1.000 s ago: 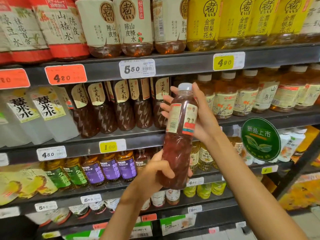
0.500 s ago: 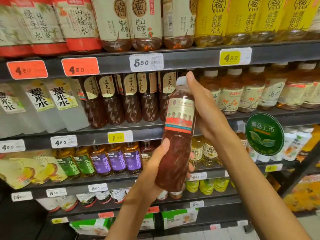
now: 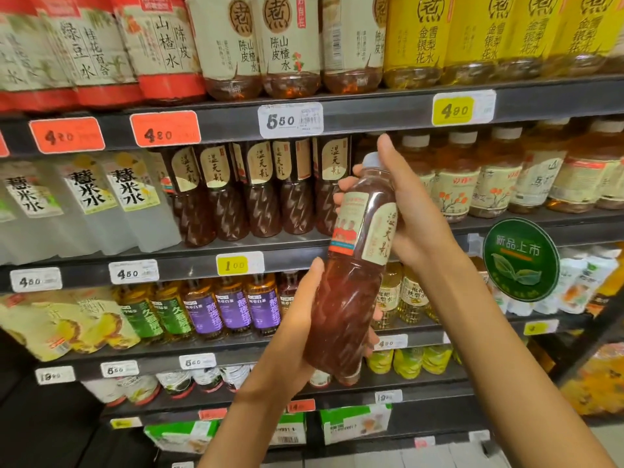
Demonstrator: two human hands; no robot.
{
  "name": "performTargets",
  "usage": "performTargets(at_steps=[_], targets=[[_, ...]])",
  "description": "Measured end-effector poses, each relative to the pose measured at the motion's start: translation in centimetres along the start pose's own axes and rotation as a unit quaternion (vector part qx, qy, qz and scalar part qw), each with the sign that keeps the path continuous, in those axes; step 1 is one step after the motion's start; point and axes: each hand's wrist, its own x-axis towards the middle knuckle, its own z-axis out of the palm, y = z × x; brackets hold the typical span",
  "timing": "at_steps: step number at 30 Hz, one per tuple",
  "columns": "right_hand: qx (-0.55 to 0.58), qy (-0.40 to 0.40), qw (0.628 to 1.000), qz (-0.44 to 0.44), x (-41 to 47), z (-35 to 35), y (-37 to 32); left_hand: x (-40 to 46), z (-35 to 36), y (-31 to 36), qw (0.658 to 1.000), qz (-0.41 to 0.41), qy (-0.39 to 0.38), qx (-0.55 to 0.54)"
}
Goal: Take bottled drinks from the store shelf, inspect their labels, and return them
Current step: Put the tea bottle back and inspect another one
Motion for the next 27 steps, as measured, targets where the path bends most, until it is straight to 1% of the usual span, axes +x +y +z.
performTargets(at_steps=[1, 3, 5, 8, 10, 12, 14, 16, 18, 20, 21, 24, 27], targets=[[-0.006, -0.001, 1.0, 0.006, 0.0, 0.0, 0.0, -0.2, 0.2, 0.0, 1.0, -0.004, -0.011, -0.023], [0.015, -0.022, 0.999, 0.019, 0.0, 0.0, 0.0, -0.5, 0.4, 0.1, 0.997, -0.011, -0.044, -0.068], [0.071, -0.059, 0.995, 0.031, 0.0, 0.1, 0.0, -0.9, 0.8, 0.2, 0.987, -0.032, -0.093, -0.126], [0.181, -0.108, 0.975, 0.069, 0.2, 0.5, 0.5, -1.1, 1.7, 0.4, 0.968, -0.056, -0.151, -0.193], [0.223, -0.118, 0.964, 0.086, 0.4, 0.7, 0.8, -1.0, 2.2, 0.4, 0.955, -0.06, -0.184, -0.226], [0.223, -0.114, 0.964, 0.089, 0.6, 0.7, 1.2, -1.0, 2.4, 0.3, 0.946, -0.064, -0.196, -0.251], [0.219, -0.104, 0.965, 0.1, 0.7, 0.5, 1.5, -1.1, 2.4, 0.3, 0.941, -0.071, -0.192, -0.268], [0.216, -0.085, 0.967, 0.109, 0.8, 0.2, 1.9, -1.2, 2.5, 0.3, 0.94, -0.082, -0.171, -0.283], [0.209, -0.06, 0.969, 0.117, 1.0, -0.1, 2.2, -1.3, 2.6, 0.2, 0.947, -0.098, -0.134, -0.274], [0.198, -0.037, 0.97, 0.139, 1.3, -0.4, 2.5, -1.3, 2.6, 0.2, 0.96, -0.104, -0.082, -0.249], [0.196, -0.028, 0.968, 0.153, 1.4, -0.6, 2.7, -1.3, 2.6, 0.2, 0.961, -0.103, -0.068, -0.248], [0.199, 0.004, 0.962, 0.186, 1.5, -1.2, 3.1, -1.3, 2.7, 0.2, 0.959, -0.098, -0.053, -0.261], [0.211, 0.04, 0.952, 0.219, 1.6, -1.7, 3.4, -1.5, 2.6, 0.6, 0.952, -0.094, -0.065, -0.283]])
